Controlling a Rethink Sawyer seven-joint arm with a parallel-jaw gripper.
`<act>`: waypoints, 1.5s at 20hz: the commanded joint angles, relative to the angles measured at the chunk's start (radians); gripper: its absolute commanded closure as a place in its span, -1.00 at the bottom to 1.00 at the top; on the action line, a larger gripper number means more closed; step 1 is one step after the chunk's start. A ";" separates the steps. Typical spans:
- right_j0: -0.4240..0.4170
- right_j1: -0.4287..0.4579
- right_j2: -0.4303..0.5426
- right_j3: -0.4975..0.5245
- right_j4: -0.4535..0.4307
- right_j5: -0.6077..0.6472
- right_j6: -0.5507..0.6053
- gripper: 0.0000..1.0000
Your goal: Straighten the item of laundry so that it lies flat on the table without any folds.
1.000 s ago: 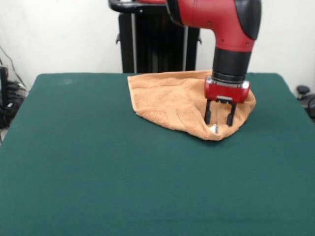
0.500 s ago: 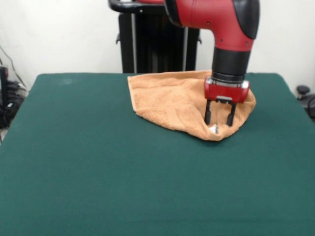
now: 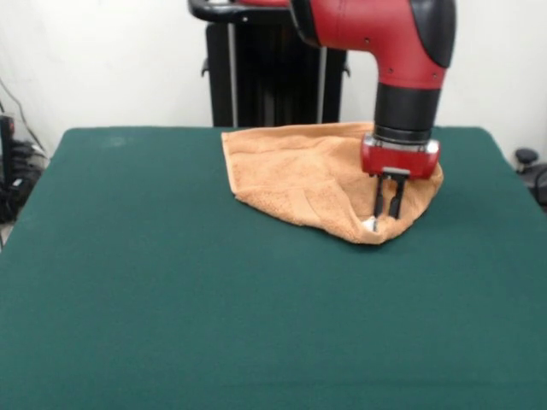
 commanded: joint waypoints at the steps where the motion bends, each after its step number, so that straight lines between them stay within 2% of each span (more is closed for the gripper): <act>1: 0.030 0.113 0.082 -0.067 0.069 -0.020 0.260 1.00; 10: -0.004 0.127 0.116 -0.067 0.040 -0.043 0.276 1.00; 16: 0.099 0.099 0.068 -0.113 0.189 0.046 0.270 1.00; 20: 0.144 0.172 0.072 -0.215 0.289 0.054 0.248 1.00; 24: 0.201 0.209 0.044 -0.275 0.394 0.074 0.218 1.00; 30: 0.240 0.226 0.015 -0.329 0.473 0.128 0.188 1.00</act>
